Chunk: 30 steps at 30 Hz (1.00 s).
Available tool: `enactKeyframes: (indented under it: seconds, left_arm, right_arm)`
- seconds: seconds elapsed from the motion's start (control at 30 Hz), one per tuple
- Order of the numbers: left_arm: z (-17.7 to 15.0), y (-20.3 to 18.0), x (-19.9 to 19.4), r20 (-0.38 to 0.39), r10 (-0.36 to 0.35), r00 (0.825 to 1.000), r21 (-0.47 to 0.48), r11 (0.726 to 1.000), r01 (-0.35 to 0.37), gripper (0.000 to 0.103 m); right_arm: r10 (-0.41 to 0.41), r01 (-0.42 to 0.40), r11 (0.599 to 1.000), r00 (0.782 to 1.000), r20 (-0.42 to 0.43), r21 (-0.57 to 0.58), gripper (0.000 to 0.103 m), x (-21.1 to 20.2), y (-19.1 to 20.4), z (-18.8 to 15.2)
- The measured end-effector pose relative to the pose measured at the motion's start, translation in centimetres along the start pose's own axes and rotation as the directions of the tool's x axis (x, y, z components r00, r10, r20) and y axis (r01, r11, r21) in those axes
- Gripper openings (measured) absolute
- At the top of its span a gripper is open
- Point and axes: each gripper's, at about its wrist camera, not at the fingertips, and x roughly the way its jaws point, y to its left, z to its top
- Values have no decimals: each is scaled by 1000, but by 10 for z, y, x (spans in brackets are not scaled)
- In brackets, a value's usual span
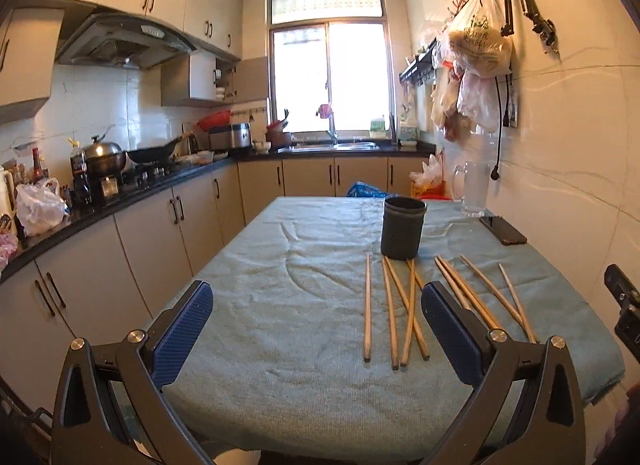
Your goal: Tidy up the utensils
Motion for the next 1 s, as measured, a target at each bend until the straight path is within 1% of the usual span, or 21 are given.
enactKeyframes:
  seconds: [0.07, 0.17, 0.4, 0.67, 0.8, 1.0]
  left_arm:
    - [1, -2, -4, 32, 5, 999, 12, 1000, -6, 103]
    - [1, -7, -5, 48, 10, 999, 28, 1000, -11, 103]
    - [-7, -10, 12, -15, -15, 1000, 48, 999, 15, 103]
    - [-12, -9, 23, -48, -27, 998, 36, 999, 29, 103]
    - [-15, -10, 29, -74, -48, 996, 42, 998, 51, 103]
    - [-23, -14, 42, -132, -76, 988, 47, 995, 82, 103]
  right_arm:
    - [-1, 2, 1000, 1000, 9, -4, 99, 0, 1, 0]
    - [-10, 10, 1000, 1000, 10, -10, 99, 4, 1, -2]
    - [-20, 20, 1000, 999, -34, -6, 99, 18, 1, -11]
    - [-23, 21, 999, 999, -46, -27, 99, 26, 8, -15]
    - [-24, 23, 999, 998, -52, -31, 99, 29, 10, -16]
    - [-37, 34, 999, 996, -80, -32, 100, 37, 10, -19]
